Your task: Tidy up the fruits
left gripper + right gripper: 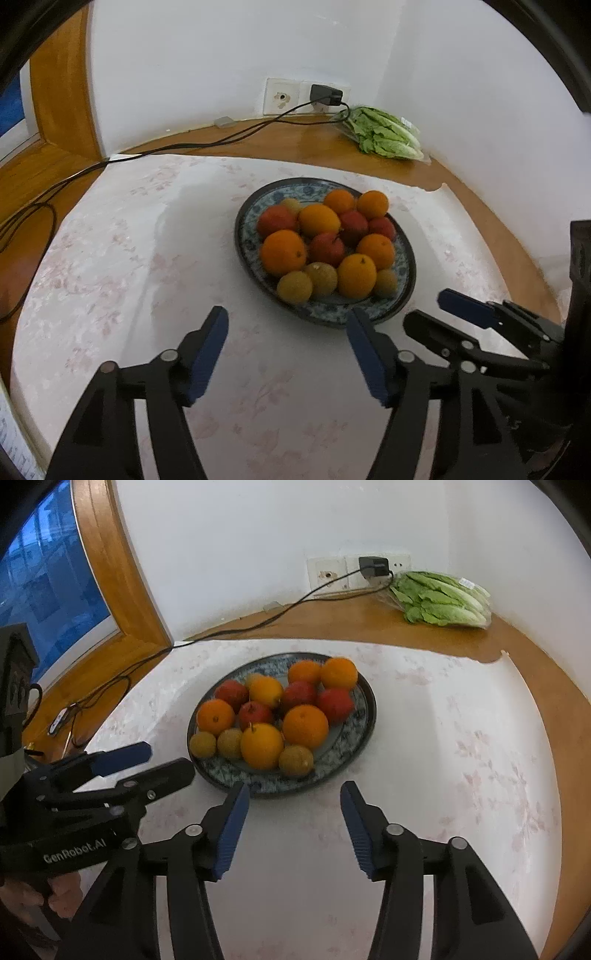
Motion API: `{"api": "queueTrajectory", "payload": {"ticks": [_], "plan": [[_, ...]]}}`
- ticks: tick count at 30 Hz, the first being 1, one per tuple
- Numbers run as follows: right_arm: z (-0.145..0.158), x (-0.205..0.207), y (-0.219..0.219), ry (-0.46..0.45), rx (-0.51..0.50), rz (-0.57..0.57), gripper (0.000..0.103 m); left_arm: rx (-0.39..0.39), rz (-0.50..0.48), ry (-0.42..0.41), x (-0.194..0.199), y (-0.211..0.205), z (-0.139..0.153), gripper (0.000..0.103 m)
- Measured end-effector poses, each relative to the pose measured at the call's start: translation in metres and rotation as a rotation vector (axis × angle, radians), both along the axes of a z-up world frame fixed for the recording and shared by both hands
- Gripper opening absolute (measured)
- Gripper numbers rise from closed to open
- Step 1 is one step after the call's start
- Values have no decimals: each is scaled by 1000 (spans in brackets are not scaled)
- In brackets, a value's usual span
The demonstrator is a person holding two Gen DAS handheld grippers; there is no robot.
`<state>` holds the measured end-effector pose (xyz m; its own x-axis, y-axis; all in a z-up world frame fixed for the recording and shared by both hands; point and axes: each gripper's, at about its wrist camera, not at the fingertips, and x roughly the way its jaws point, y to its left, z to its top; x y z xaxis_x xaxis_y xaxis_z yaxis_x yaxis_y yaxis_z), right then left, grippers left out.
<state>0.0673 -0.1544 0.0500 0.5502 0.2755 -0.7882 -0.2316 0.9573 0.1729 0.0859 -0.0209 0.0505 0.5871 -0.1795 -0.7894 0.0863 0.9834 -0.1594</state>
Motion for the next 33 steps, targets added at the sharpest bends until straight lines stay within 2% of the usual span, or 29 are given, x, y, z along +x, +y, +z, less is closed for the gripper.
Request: {"api": "queueTrajectory", "payload": {"ticks": [5, 18, 33], "plan": [[-5, -11, -5, 24, -2, -28, 64, 34, 21, 19, -7, 1, -6, 78], [-24, -15, -9, 56, -53, -115, 66, 87, 55, 87, -9, -4, -33, 79], [-28, -17, -3, 38, -91, -132, 68, 108, 55, 80, -9, -6, -33, 81]]}}
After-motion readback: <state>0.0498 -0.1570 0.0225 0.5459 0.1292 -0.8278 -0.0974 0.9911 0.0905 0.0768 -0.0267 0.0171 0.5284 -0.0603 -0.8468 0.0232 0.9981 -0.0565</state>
